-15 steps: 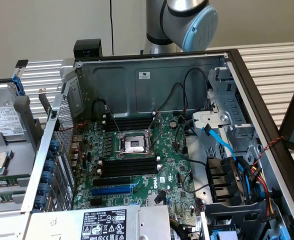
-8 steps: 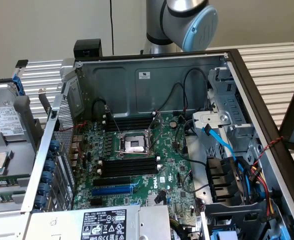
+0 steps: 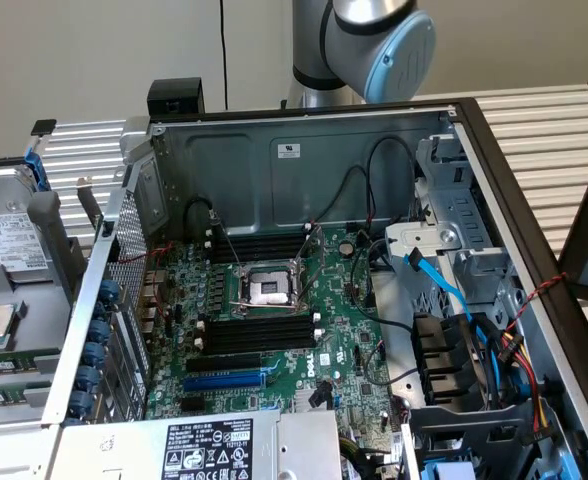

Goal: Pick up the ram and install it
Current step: 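Pick up the ram and move it above insertion slot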

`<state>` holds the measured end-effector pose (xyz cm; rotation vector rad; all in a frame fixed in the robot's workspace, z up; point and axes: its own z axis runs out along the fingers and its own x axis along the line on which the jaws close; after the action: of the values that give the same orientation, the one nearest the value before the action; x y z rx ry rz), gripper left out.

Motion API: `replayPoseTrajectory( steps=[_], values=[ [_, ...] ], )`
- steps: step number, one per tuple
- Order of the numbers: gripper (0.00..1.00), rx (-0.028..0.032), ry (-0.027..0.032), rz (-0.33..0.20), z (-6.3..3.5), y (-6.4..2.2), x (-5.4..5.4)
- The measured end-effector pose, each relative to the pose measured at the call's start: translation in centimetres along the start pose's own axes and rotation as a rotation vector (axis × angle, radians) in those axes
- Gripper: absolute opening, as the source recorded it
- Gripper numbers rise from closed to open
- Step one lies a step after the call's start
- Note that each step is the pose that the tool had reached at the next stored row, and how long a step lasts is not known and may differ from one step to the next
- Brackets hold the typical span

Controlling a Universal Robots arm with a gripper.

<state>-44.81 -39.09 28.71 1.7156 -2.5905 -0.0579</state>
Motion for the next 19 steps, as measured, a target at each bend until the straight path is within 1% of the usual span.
replayPoseTrajectory(
  steps=[3, 6, 10, 13, 15, 19],
  values=[
    [0.33, 0.003, 0.0077, -0.031, 0.11, 0.0, 0.0],
    [0.33, 0.0064, 0.0168, -0.053, 0.2, -0.01, 0.0],
    [0.33, 0.0122, 0.0312, -0.067, 0.27, -0.04, 0.06],
    [0.33, 0.0164, 0.0409, -0.077, 0.34, -0.07, 0.12],
    [0.33, 0.0208, 0.047, -0.083, 0.38, -0.08, 0.17],
    [0.33, 0.0336, 0.0577, -0.095, 0.49, -0.12, 0.24]
  ],
)
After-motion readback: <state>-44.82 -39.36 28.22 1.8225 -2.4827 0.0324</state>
